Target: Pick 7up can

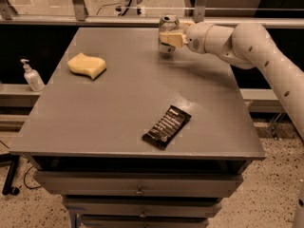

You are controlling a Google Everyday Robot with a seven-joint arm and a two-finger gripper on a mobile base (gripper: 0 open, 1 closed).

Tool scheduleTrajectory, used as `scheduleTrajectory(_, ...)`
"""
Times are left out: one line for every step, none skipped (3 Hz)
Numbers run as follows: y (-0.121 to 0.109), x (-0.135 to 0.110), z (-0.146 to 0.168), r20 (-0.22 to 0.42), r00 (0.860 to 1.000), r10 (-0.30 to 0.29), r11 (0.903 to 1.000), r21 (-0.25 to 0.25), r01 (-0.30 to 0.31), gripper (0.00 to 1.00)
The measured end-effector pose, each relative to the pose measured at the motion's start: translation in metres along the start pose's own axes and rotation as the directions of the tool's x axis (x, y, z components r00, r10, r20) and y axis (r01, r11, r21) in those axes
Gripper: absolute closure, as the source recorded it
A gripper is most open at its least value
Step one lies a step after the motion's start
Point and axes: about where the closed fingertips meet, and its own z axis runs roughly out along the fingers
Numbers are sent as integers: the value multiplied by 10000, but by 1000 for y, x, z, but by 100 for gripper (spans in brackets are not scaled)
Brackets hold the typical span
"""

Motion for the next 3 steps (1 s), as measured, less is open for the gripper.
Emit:
scheduleTrajectory(-4,-30,-22,561,9984,90,9997,-235,-77,100)
scheduleTrajectory(-21,-73,-50,1210,9923,256,9992,-341,-216,100)
scheduleTrajectory(-23,-81,-52,1333,9909,178,9995,-297,-140,100)
